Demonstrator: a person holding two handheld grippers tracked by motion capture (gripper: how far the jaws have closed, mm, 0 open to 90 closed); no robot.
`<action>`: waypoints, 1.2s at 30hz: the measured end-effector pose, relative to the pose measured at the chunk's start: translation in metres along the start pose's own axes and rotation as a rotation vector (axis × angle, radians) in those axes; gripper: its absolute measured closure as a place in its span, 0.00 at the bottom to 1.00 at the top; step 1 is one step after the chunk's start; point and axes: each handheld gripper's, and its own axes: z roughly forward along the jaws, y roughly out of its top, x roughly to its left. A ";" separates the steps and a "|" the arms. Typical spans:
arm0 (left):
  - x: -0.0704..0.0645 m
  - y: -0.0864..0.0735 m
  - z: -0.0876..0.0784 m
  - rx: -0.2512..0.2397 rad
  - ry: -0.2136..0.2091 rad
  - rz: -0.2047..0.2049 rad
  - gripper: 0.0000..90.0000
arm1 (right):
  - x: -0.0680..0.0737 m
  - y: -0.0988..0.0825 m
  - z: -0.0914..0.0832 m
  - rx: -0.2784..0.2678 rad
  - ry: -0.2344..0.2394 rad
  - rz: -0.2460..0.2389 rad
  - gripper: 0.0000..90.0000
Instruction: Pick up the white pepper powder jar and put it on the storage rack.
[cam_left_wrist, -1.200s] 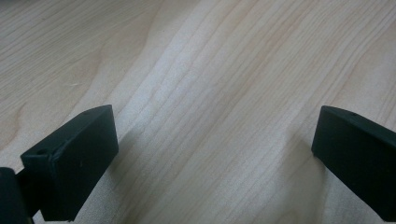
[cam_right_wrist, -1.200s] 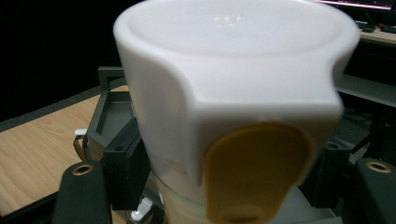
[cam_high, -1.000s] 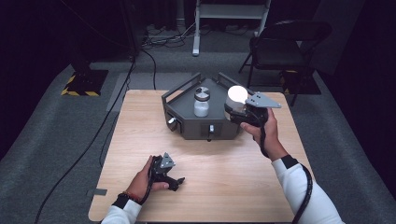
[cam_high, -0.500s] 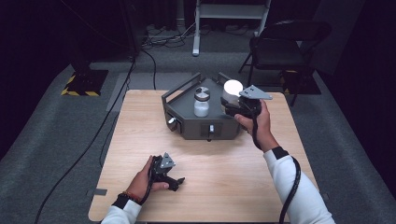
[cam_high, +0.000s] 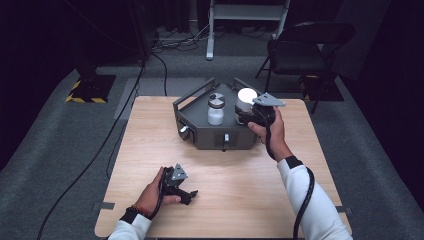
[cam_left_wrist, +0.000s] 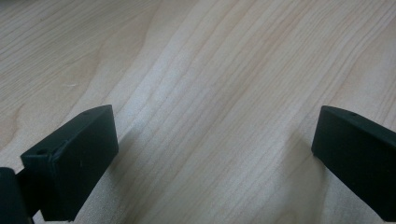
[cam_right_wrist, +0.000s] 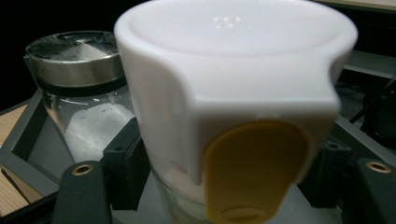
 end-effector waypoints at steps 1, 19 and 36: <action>0.000 0.000 0.000 0.000 0.000 0.000 0.00 | 0.000 -0.001 0.001 -0.001 -0.001 -0.001 0.33; 0.000 0.000 0.000 0.001 -0.003 0.003 0.00 | -0.003 0.000 0.005 0.024 0.007 0.005 0.31; 0.000 0.000 0.000 0.000 -0.005 0.005 0.00 | 0.005 0.002 0.006 0.049 -0.030 -0.081 0.09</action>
